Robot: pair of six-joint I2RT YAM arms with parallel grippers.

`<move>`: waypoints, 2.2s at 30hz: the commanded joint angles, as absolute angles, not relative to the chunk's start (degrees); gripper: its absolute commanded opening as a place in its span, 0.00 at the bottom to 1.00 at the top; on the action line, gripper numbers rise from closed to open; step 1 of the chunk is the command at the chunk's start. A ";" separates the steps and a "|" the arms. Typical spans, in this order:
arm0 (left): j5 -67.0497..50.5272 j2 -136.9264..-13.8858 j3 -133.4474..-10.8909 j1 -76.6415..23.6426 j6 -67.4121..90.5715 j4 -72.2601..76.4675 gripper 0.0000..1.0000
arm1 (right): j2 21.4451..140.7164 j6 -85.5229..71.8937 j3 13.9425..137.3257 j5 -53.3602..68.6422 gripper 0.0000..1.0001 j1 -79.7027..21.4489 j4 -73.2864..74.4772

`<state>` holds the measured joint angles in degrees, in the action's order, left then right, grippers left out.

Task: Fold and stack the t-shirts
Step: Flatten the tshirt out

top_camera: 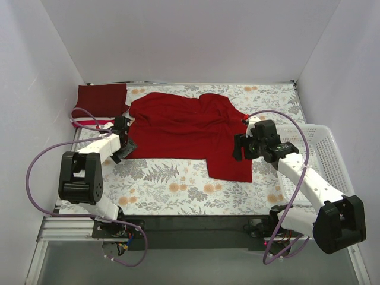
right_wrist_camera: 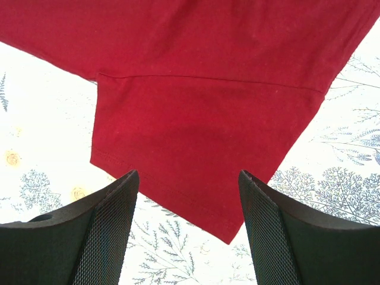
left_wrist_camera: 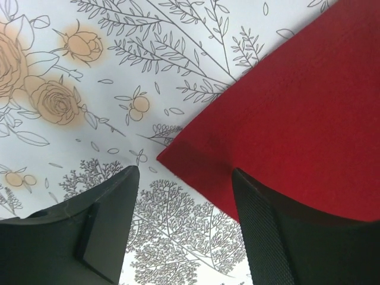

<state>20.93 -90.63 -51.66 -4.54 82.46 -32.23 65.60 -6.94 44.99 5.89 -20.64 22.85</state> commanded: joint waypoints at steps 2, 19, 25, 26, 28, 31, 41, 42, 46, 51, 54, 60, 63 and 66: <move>22.76 -92.36 -54.22 -3.78 84.02 -31.20 0.60 | 63.81 -5.71 44.30 6.86 0.75 -20.74 22.06; 20.40 -97.29 -53.52 -2.20 83.94 -31.46 0.45 | 63.90 -5.54 43.42 5.45 0.74 -20.65 21.80; 19.25 -97.56 -52.82 -2.20 83.67 -31.99 0.23 | 63.37 -5.71 43.24 4.75 0.74 -20.74 21.88; 18.99 -97.56 -52.82 -2.20 83.67 -32.17 0.20 | 63.46 -5.71 43.24 4.66 0.74 -20.74 21.97; 18.98 -97.38 -52.91 -2.20 83.67 -32.43 0.13 | 63.37 -5.97 43.24 4.40 0.74 -20.65 22.50; 21.26 -96.07 -53.00 -2.20 83.58 -34.18 0.00 | 63.54 -6.33 43.77 4.31 0.74 -20.66 24.07; 29.71 -82.45 -48.69 -1.93 81.83 -37.62 0.00 | 66.09 -9.92 43.34 1.42 0.71 -22.84 31.72; 29.79 -81.57 -47.91 -1.93 81.30 -37.36 0.00 | 66.70 -11.32 42.90 0.54 0.70 -23.98 31.99; 28.74 -78.23 -46.06 -1.93 80.07 -35.77 0.00 | 68.46 -14.76 40.61 -2.19 0.67 -25.84 32.17; 26.46 -77.78 -45.35 -1.93 78.84 -33.93 0.00 | 70.22 -17.66 37.53 -5.53 0.64 -27.51 31.64; 25.58 -77.43 -45.61 -1.93 78.40 -33.31 0.00 | 70.31 -19.07 36.04 -6.33 0.62 -28.03 31.55; 23.82 -76.20 -45.61 -1.93 77.87 -32.26 0.00 | 70.40 -20.57 34.80 -6.77 0.59 -28.83 31.55; 23.47 -75.94 -45.70 -1.93 77.87 -32.17 0.00 | 69.79 -21.27 35.68 -7.12 0.59 -28.92 31.64; 23.47 -75.59 -45.79 -1.93 77.87 -32.08 0.00 | 68.65 -22.41 37.35 -9.22 0.59 -28.92 31.46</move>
